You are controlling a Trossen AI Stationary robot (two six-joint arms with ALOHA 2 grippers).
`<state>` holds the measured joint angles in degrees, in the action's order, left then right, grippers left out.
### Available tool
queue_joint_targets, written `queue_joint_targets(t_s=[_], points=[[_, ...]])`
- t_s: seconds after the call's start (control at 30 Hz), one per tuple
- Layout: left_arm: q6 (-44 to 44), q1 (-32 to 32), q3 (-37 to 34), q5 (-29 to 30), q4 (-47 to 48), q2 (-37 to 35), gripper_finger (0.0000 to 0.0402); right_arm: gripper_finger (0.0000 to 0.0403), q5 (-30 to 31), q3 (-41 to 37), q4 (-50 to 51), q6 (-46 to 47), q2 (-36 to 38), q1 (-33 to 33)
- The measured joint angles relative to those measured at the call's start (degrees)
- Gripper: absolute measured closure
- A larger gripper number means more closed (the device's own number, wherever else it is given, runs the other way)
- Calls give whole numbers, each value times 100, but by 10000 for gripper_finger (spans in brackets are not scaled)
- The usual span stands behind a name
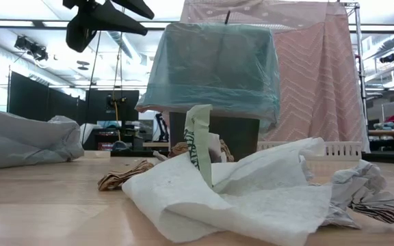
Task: Place trash/remove bag and relplace
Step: Put the white paper into the trash bin
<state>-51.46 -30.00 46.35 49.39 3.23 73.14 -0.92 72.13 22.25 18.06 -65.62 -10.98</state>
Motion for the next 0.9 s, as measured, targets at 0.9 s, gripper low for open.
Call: queue_joint_targets(t_s=[0.9], points=[[-24,0,0,-210,145,0,271,173,1562,-12,938,-755,-3613,-976]])
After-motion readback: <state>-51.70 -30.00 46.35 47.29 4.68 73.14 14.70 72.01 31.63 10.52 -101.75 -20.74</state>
